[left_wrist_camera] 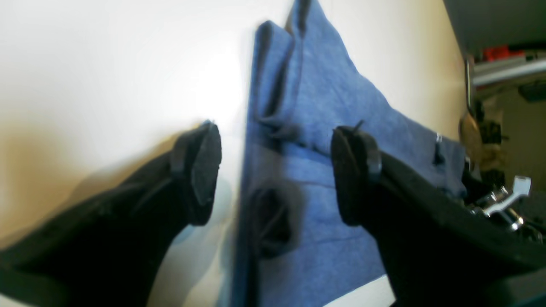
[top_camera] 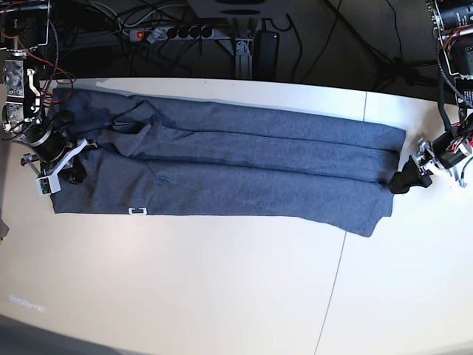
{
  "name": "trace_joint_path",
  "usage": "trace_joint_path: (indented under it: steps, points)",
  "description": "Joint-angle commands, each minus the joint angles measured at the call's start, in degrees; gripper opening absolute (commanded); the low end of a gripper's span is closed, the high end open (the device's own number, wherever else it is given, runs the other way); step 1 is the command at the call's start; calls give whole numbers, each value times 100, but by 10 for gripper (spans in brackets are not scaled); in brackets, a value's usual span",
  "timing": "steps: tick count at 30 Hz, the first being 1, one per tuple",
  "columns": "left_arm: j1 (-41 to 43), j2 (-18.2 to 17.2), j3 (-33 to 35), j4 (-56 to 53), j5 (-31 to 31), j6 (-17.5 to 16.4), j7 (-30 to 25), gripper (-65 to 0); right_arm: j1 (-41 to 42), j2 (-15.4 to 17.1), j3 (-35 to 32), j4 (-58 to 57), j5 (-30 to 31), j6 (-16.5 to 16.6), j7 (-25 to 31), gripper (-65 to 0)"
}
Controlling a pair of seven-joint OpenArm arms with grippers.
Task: Fold the T-shirt properly
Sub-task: 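Lower the left gripper onto the strip end and grasp it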
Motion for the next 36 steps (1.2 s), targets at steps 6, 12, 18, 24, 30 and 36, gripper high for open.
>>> trace_joint_path:
  steps: [6, 12, 18, 24, 30, 36]
  points:
    - [4, -15, 533, 7, 299, -13, 269, -206, 50, 109, 48, 48, 4, 345, -28, -650]
    - [4, 0, 533, 7, 417, -15, 267, -206, 50, 109, 48, 48, 4, 345, -28, -650]
    - [2, 61, 533, 7, 492, -15, 146, -207, 50, 109, 48, 48, 7, 345, -26, -650]
    - [2, 144, 533, 7, 673, -15, -83, -208, 50, 109, 48, 48, 4, 345, -26, -650]
    - [-2, 173, 533, 7, 848, -13, -223, -311, 50, 109, 48, 48, 4, 345, -24, -650]
    - [-11, 175, 533, 7, 925, -15, -474, -570, 50, 109, 48, 48, 7, 345, -24, -650]
